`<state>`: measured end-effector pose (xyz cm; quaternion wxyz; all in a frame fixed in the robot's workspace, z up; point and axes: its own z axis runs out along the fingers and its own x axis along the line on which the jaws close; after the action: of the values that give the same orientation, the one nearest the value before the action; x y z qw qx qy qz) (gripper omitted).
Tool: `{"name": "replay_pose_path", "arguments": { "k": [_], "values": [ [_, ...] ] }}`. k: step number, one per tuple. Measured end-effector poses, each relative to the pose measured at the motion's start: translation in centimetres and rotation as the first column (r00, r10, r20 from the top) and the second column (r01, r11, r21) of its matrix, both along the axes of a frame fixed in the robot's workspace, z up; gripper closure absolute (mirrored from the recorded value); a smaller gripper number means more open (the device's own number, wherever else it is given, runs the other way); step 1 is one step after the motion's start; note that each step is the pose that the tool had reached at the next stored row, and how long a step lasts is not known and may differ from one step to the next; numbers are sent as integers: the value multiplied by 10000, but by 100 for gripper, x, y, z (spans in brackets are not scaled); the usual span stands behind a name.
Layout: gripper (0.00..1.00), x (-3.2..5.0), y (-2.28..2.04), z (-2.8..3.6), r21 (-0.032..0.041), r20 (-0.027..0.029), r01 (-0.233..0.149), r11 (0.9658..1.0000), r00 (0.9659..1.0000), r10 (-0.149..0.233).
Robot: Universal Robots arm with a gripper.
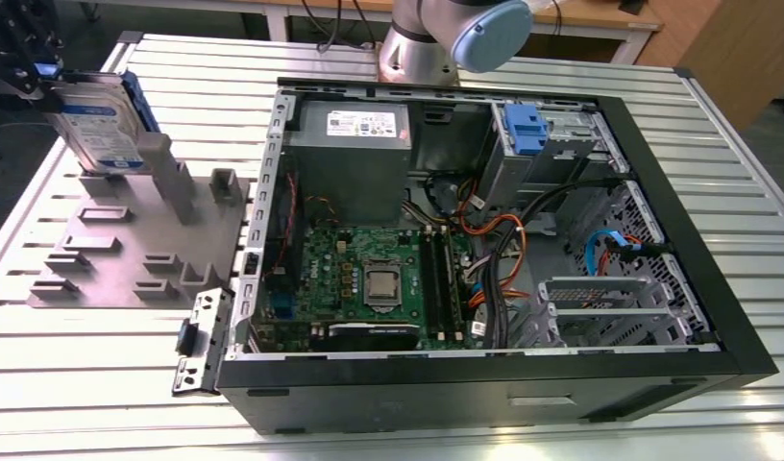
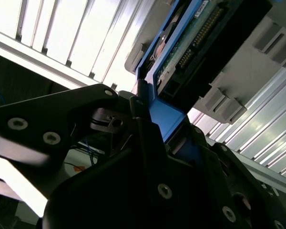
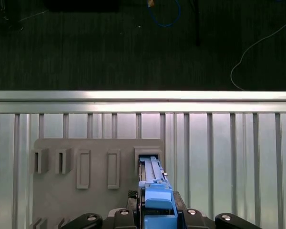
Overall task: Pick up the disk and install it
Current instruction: 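Pick up the disk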
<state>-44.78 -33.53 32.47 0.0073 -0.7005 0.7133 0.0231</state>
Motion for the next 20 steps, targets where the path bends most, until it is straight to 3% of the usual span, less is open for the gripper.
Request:
{"name": "replay_pose_path", "arguments": {
  "k": [8, 10, 20],
  "values": [
    [63, 0, 0, 15, -1, -1, 0, 10000, 10000, 0],
    [63, 0, 0, 55, -1, -2, 2, 10000, 10000, -2],
    [63, 0, 0, 98, -1, -2, 2, 10000, 10000, -2]
  ]
}}
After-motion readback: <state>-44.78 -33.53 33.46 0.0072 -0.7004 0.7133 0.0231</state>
